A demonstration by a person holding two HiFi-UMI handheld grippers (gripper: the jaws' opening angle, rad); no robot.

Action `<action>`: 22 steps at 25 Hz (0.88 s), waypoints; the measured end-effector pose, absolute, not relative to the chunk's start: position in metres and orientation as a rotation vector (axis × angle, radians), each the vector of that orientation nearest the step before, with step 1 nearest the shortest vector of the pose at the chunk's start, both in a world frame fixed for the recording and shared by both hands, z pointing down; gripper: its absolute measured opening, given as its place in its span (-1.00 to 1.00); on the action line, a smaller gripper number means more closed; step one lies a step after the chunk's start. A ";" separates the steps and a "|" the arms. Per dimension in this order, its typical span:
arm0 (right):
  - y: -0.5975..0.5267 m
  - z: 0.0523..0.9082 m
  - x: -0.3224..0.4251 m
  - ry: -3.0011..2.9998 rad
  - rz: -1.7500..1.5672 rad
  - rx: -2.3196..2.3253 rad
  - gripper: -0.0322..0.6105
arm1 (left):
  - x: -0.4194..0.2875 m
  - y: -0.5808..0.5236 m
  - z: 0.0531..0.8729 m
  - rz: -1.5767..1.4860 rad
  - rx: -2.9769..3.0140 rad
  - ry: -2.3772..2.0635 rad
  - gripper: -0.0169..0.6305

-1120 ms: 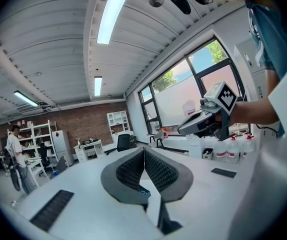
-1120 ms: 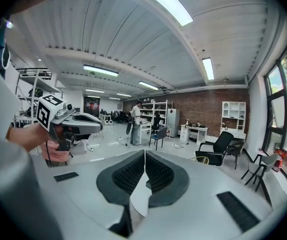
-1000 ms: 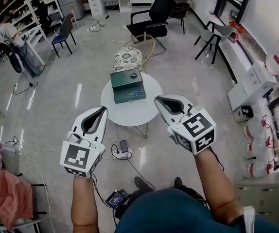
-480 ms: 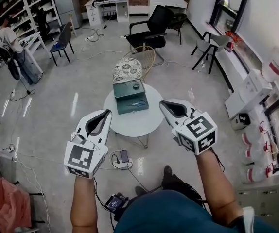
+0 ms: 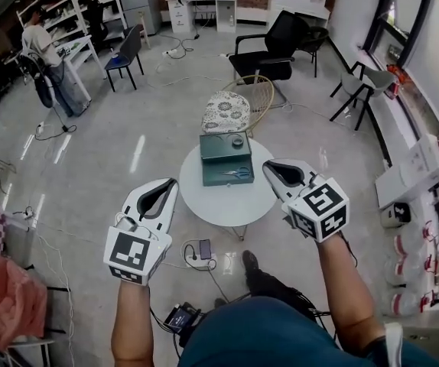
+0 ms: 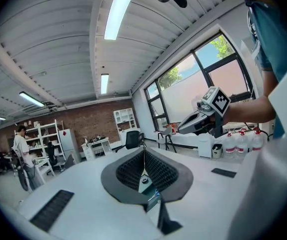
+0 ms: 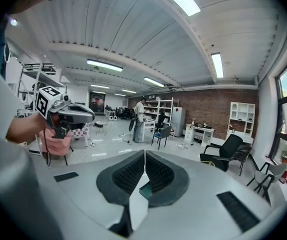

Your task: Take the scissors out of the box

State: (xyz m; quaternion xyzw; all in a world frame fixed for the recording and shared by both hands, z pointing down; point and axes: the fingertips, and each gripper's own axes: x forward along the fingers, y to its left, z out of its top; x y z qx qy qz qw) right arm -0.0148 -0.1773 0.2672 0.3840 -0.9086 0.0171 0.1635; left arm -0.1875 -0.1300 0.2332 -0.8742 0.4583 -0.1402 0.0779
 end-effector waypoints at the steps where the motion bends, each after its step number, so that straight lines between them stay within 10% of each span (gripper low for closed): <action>1: -0.186 0.269 -0.015 -2.595 0.050 1.075 -0.78 | -0.187 -0.137 0.235 -0.430 -2.614 1.382 -0.89; 22: -0.334 0.353 -0.025 -2.557 0.125 0.834 -0.78 | -0.192 -0.254 0.309 -0.550 -2.656 1.551 -0.89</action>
